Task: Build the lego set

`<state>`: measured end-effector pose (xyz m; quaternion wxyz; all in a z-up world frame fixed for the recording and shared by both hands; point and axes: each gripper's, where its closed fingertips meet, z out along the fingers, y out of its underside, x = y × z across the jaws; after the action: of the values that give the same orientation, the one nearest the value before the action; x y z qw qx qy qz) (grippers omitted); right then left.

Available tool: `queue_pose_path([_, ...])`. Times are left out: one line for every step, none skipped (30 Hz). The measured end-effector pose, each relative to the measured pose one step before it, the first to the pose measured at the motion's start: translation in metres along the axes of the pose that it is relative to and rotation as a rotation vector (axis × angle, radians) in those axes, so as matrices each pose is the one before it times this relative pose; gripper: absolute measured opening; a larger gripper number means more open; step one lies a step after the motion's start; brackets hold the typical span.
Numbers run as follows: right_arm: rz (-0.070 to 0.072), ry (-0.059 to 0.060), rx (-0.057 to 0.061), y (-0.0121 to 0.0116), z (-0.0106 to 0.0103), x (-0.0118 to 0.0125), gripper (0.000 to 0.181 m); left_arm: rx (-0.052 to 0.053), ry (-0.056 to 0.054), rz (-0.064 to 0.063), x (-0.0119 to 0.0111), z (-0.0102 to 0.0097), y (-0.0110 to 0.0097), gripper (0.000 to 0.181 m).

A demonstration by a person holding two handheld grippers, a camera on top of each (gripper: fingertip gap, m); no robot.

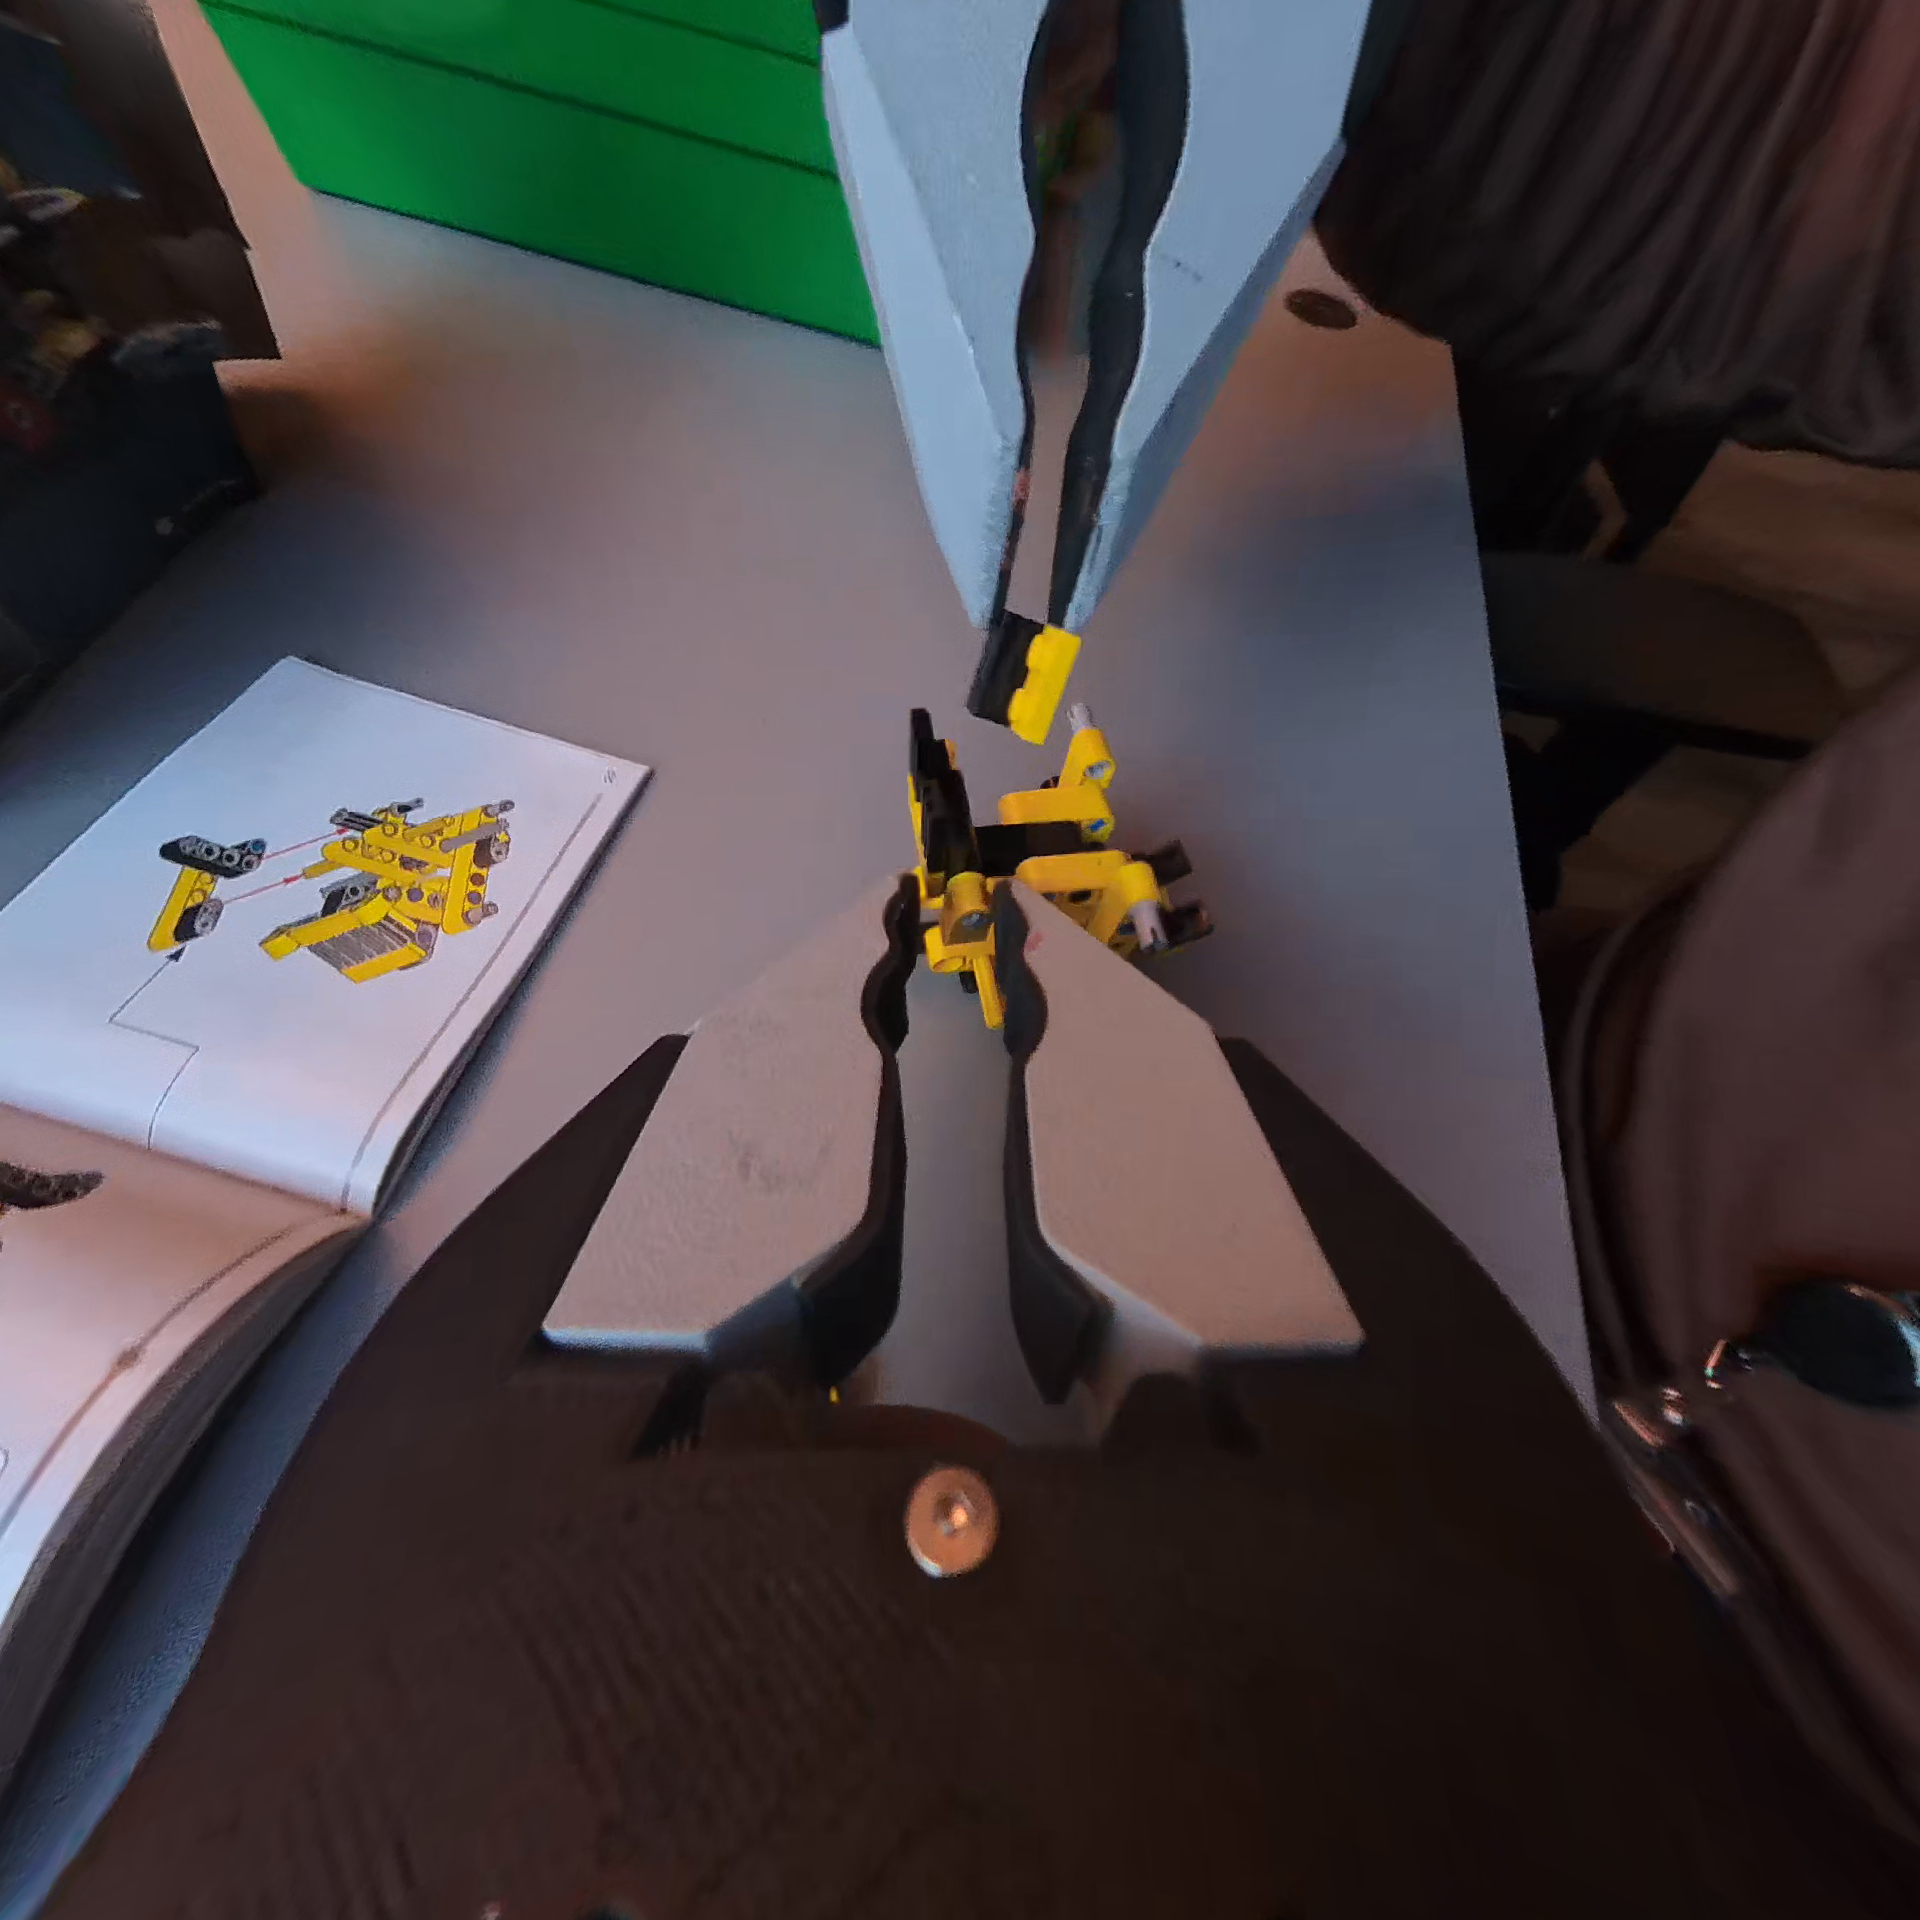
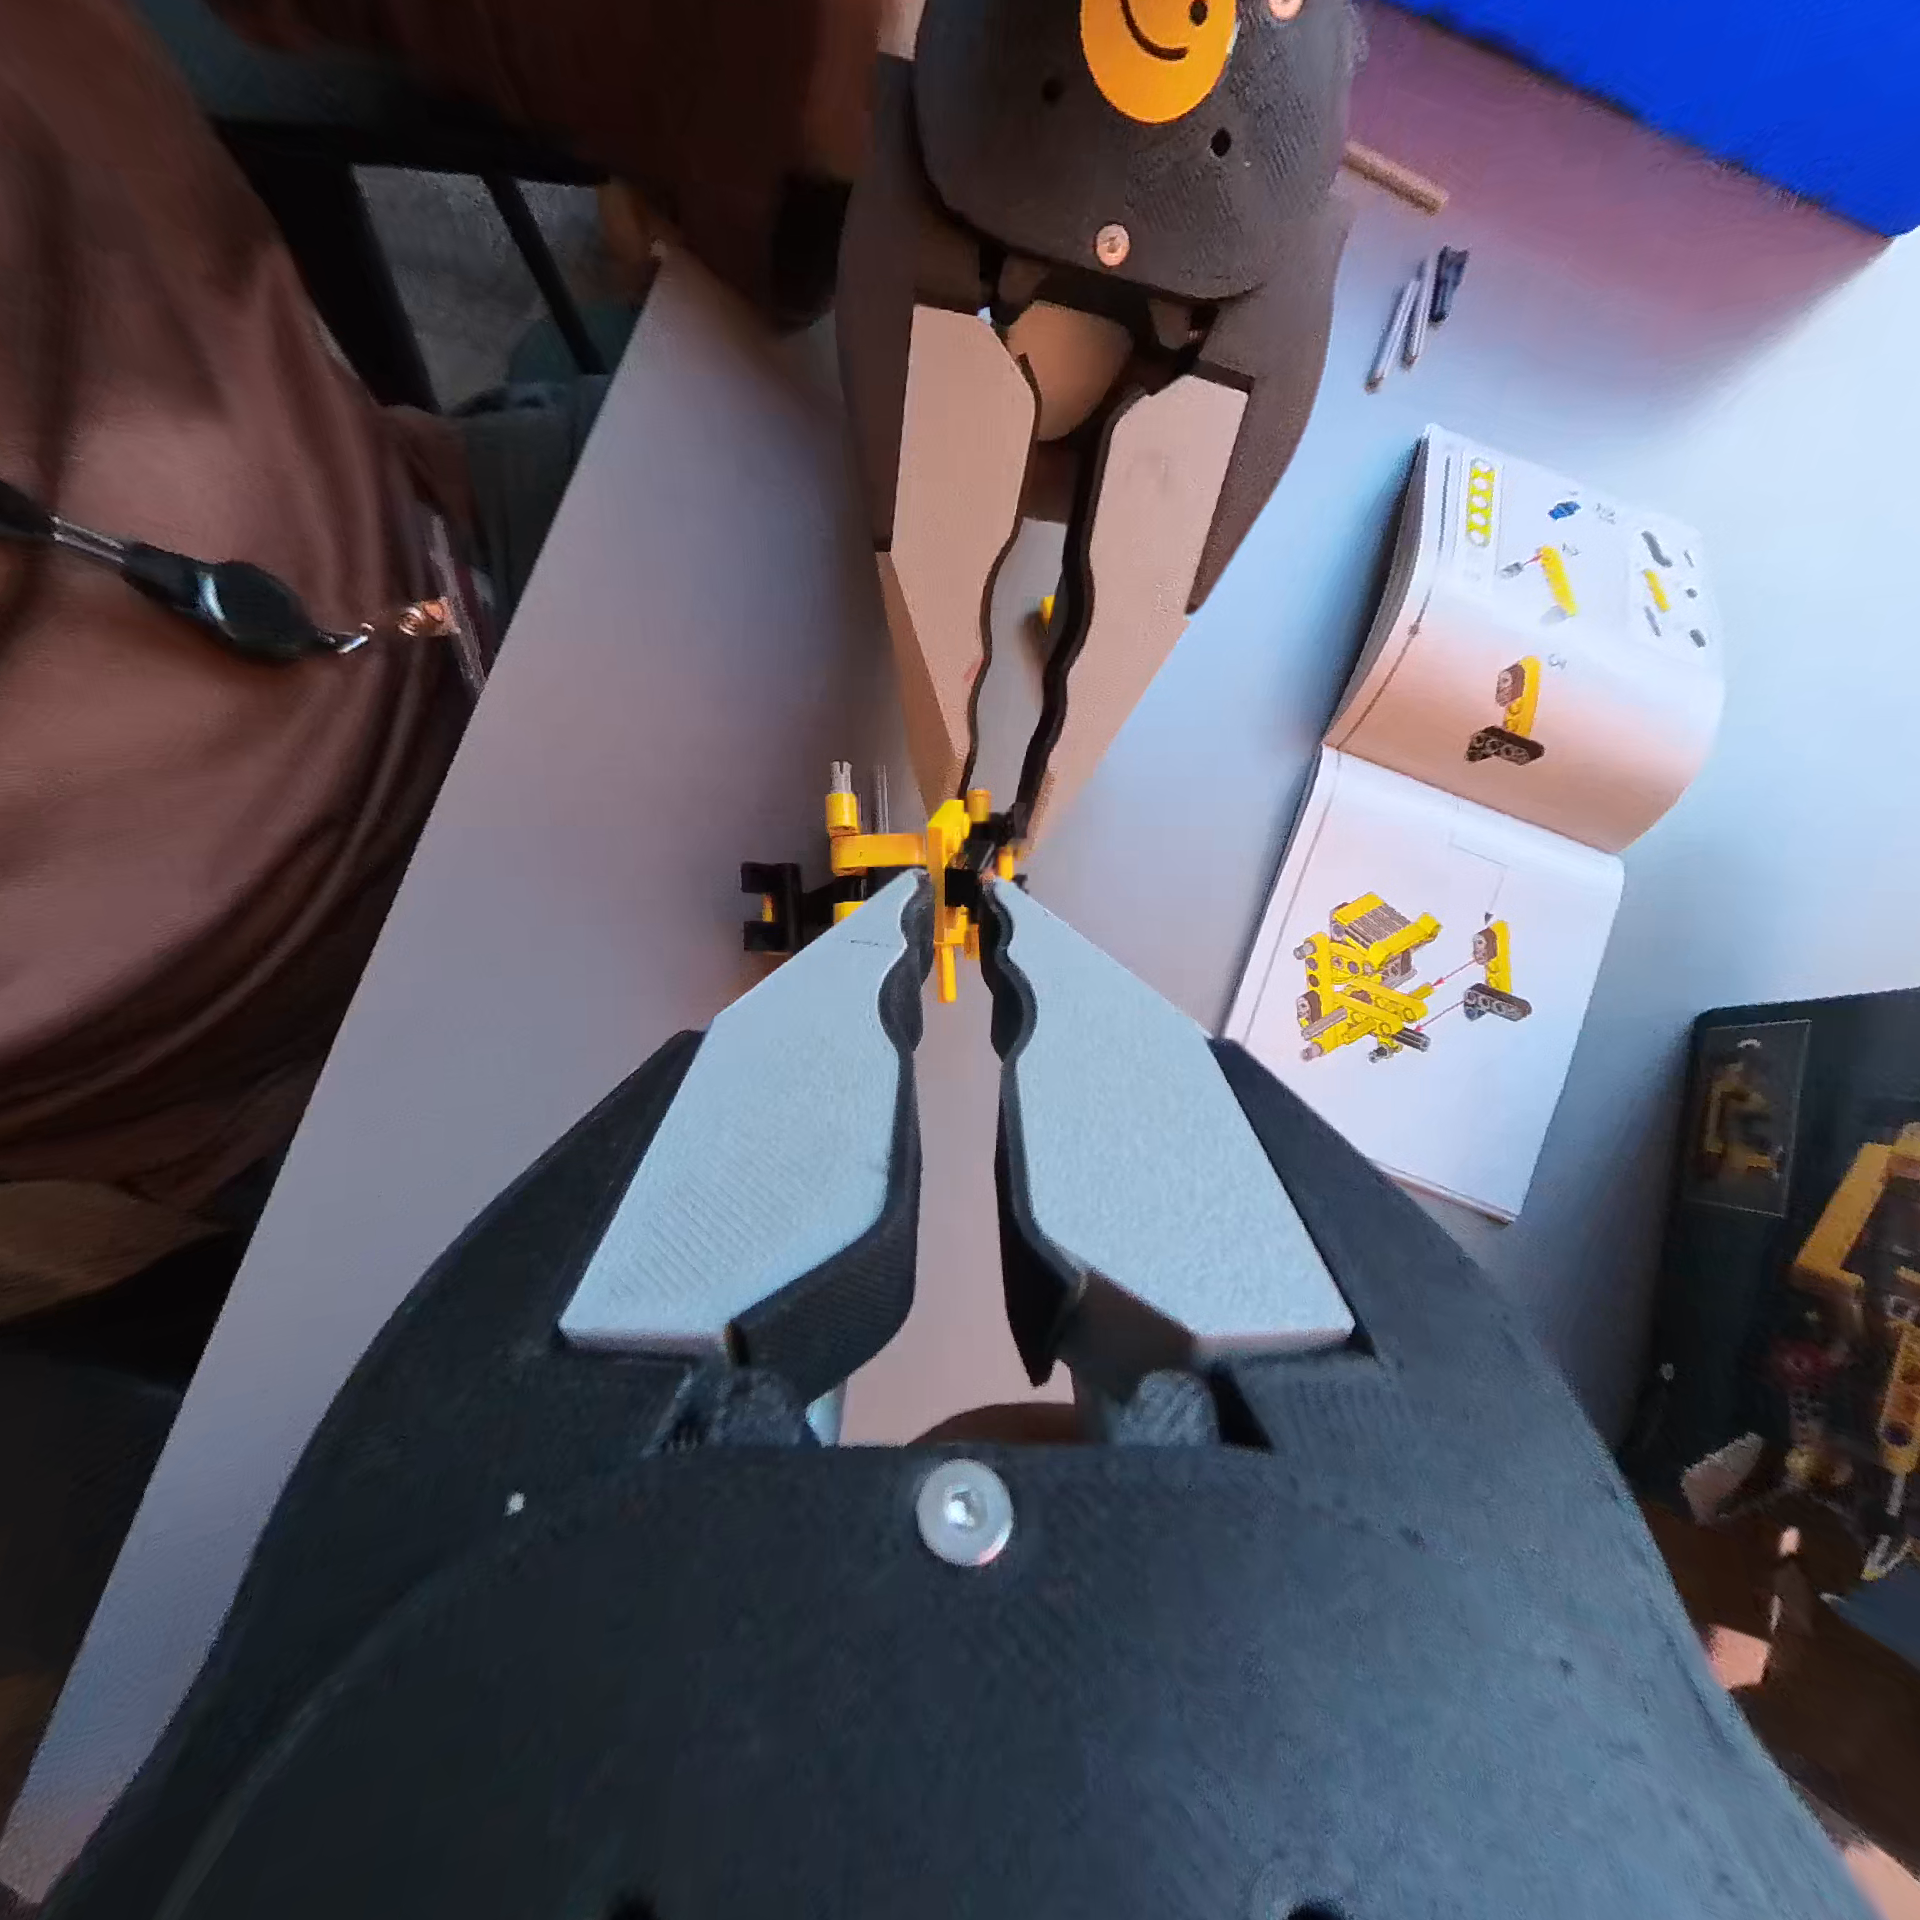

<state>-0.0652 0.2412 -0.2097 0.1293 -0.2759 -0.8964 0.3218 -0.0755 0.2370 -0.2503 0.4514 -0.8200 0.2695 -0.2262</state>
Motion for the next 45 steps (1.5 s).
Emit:
queue_pose_path([0.0036,-0.0005,-0.0084,-0.00077,-0.00046,0.00231,0.005,0.0206,0.0164,-0.0091,-0.00097,0.00055,-0.00312,0.01])
queue_pose_path([0.0006,0.0034,-0.0123,-0.00023,-0.0003,0.00222,0.004,0.0234,0.0217,-0.0115,-0.00007,0.00072,-0.00259,0.01])
queue_pose_path([-0.0001,-0.0055,-0.0183,0.00052,0.00003,0.00022,0.005,0.0169,0.0161,-0.0157,-0.00061,0.00061,-0.00105,0.01])
queue_pose_path([-0.0009,-0.0065,-0.0192,0.00057,0.00017,-0.00061,0.005,0.0043,0.003,-0.0174,-0.00178,0.00036,0.00034,0.012])
queue_pose_path([-0.0012,-0.0011,-0.0165,0.00014,0.00019,-0.00026,0.005,-0.0033,-0.0013,-0.0052,-0.00079,-0.00004,0.0006,0.012])
queue_pose_path([0.0002,-0.0052,-0.0134,-0.00019,0.00017,-0.0009,0.005,0.0038,0.0005,0.0104,0.00076,-0.00024,0.00004,0.011])
queue_pose_path([0.0001,-0.0063,-0.0115,-0.00018,0.00006,-0.00139,0.005,0.0045,-0.0034,0.0098,0.00056,0.00007,-0.00014,0.009])
queue_pose_path([-0.0036,0.0022,-0.0094,-0.00016,0.00019,-0.0005,0.005,0.001,-0.0053,0.0039,0.00003,0.00047,0.0,0.008])
queue_pose_path([-0.0011,0.008,-0.0103,0.00017,0.00045,0.00048,0.005,0.0014,-0.0047,0.0015,-0.00018,0.00063,-0.00033,0.008])
queue_pose_path([0.0051,0.0064,-0.0132,0.00081,0.00047,0.00057,0.005,0.0052,-0.0033,0.0002,-0.00027,0.0005,-0.00109,0.008])
queue_pose_path([0.0085,0.0059,-0.0141,0.00088,0.00057,0.00077,0.005,0.0084,-0.0024,-0.0022,-0.0002,0.00052,-0.00149,0.008])
queue_pose_path([0.011,0.0049,-0.0125,0.00076,0.00049,0.00084,0.005,0.0099,-0.009,-0.0057,-0.0013,0.00049,-0.00172,0.013])
queue_pose_path([0.0078,-0.0035,-0.0108,0.00065,0.00026,-0.00038,0.005,0.0083,-0.0155,-0.0021,-0.00218,0.00033,-0.00153,0.022])
queue_pose_path([0.0062,-0.0016,-0.0103,0.00068,0.00009,-0.00024,0.005,0.0026,-0.0031,0.0035,-0.00039,0.00014,-0.0004,0.02])
queue_pose_path([0.0044,0.0013,-0.0107,0.00055,-0.00008,0.00023,0.005,0.0031,0.004,0.0035,0.00075,0.0,-0.00048,0.016])
queue_pose_path([0.0085,0.0025,-0.0118,0.00051,-0.00028,0.00042,0.005,0.0029,0.0055,0.004,0.00121,-0.00001,-0.0004,0.012])
queue_pose_path([0.007,0.0016,-0.0103,0.00008,-0.00019,0.00013,0.005,0.0,0.0034,0.005,0.001,0.00022,-0.00004,0.008])
queue_pose_path([0.0017,0.0042,-0.0085,-0.00046,-0.00029,0.00024,0.005,-0.0018,0.0002,0.0048,0.00062,0.0002,0.00028,0.007])
queue_pose_path([-0.002,0.0047,-0.0075,-0.00096,-0.00018,0.00005,0.005,0.0005,-0.0024,0.0024,-0.00006,0.00012,-0.00014,0.007])
queue_pose_path([-0.0013,0.0018,-0.0092,-0.00086,-0.00013,-0.00031,0.005,-0.0003,-0.0016,0.0002,-0.00007,0.00024,-0.00005,0.007])
queue_pose_path([0.0,0.0053,-0.0118,-0.00064,0.00008,0.00045,0.005,-0.0004,-0.0017,-0.0011,-0.00023,0.0002,0.00006,0.007])
queue_pose_path([0.0016,0.0082,-0.0142,-0.00023,0.0003,0.00103,0.005,-0.002,-0.0023,-0.0006,-0.00027,0.00016,0.00027,0.007])
queue_pose_path([0.0021,0.0043,-0.0163,0.00017,0.00063,0.00069,0.005,-0.0019,-0.0011,0.0001,-0.00017,0.00021,0.00033,0.007])
queue_pose_path([0.0007,0.0012,-0.0165,0.00037,0.00092,0.00011,0.005,-0.0011,-0.0002,0.0009,0.00015,0.00025,0.00005,0.008])
queue_pose_path([-0.0004,0.0015,-0.015,0.00028,0.00115,0.00029,0.005,-0.0002,-0.0005,0.0005,0.0001,0.00022,0.00007,0.008])
queue_pose_path([0.0027,-0.0026,-0.0152,0.0006,0.00109,-0.00027,0.005,-0.001,-0.0001,0.0011,0.0002,0.00006,0.00014,0.008])
queue_pose_path([0.0006,-0.0051,-0.0118,0.00049,0.00091,-0.00093,0.005,-0.001,-0.0013,0.0005,-0.00013,0.00012,0.00007,0.008])
queue_pose_path([-0.0028,0.0017,-0.0077,0.00018,0.00084,-0.00018,0.005,-0.0004,-0.0007,-0.0004,-0.00015,0.00007,0.00011,0.008])
queue_pose_path([-0.0018,0.0082,-0.0066,0.00027,0.00072,0.00091,0.005,-0.0007,-0.0023,-0.0014,-0.00036,-0.00005,0.00007,0.008])
queue_pose_path([0.0013,0.0058,-0.0073,0.00058,0.00071,0.00074,0.005,-0.001,-0.0036,-0.0016,-0.00054,0.0001,0.00015,0.01])
queue_pose_path([0.0011,0.0031,-0.0063,0.00047,0.00067,0.00044,0.005,-0.0016,-0.0025,-0.0015,-0.00046,0.00012,0.0002,0.012])
queue_pose_path([-0.0022,0.0019,-0.002,-0.0002,0.00053,-0.00004,0.005,-0.0024,0.0001,-0.001,0.00002,0.00024,0.00036,0.012])
queue_pose_path([-0.0045,0.0006,-0.0018,-0.00036,0.00047,-0.00026,0.005,-0.0017,0.0007,0.0005,0.00021,0.00018,0.00024,0.012])
queue_pose_path([-0.006,0.0034,-0.0041,-0.0001,0.00029,-0.00019,0.005,-0.0006,-0.0011,0.0024,0.00012,0.00004,0.00001,0.012])
queue_pose_path([-0.0046,0.0078,-0.0065,0.0001,0.00003,0.00015,0.005,-0.0003,-0.0016,0.003,0.00014,0.0001,0.00009,0.011])
queue_pose_path([-0.0037,0.0097,-0.0065,-0.00002,-0.0002,-0.00006,0.005,-0.0005,-0.001,0.0036,0.00025,-0.00002,0.00005,0.01])
queue_pose_path([-0.0071,0.0139,-0.0047,-0.00019,-0.00056,-0.00028,0.005,-0.001,-0.0009,0.0047,0.00042,0.00013,0.00007,0.008])
queue_pose_path([-0.0114,0.0164,0.0007,-0.00069,-0.00078,-0.00077,0.005,-0.0013,-0.0033,0.005,0.00019,0.00015,0.00022,0.008])
queue_pose_path([-0.0109,0.0143,0.0055,-0.00121,-0.00085,-0.00159,0.005,-0.0011,-0.0028,0.0052,0.00019,0.00018,0.00006,0.008])
queue_pose_path([-0.0075,0.0118,0.0051,-0.00089,-0.00049,-0.00211,0.005,-0.0012,-0.0032,0.0039,0.00008,0.00005,0.0001,0.008])
queue_pose_path([-0.0074,0.0146,-0.0001,0.00013,-0.00009,-0.00194,0.005,-0.0011,-0.0027,0.0024,-0.00004,0.0001,0.00013,0.008])
queue_pose_path([-0.0116,0.0217,-0.0045,0.00062,0.00002,-0.00091,0.005,-0.0011,-0.002,0.0018,0.00002,0.00004,0.00015,0.008])
queue_pose_path([-0.0127,0.0219,-0.0037,0.00066,-0.00009,-0.00077,0.005,-0.0021,-0.0006,0.0009,0.00014,0.00014,0.00031,0.008])
queue_pose_path([-0.0086,0.0194,-0.0002,-0.00016,-0.00048,-0.00046,0.005,-0.0023,0.0019,0.0009,0.00057,0.00006,0.00037,0.009])
queue_pose_path([-0.0033,0.0124,0.0023,-0.00063,-0.00074,-0.00051,0.005,-0.0005,0.0014,0.0008,0.00043,-0.00005,0.00011,0.009])
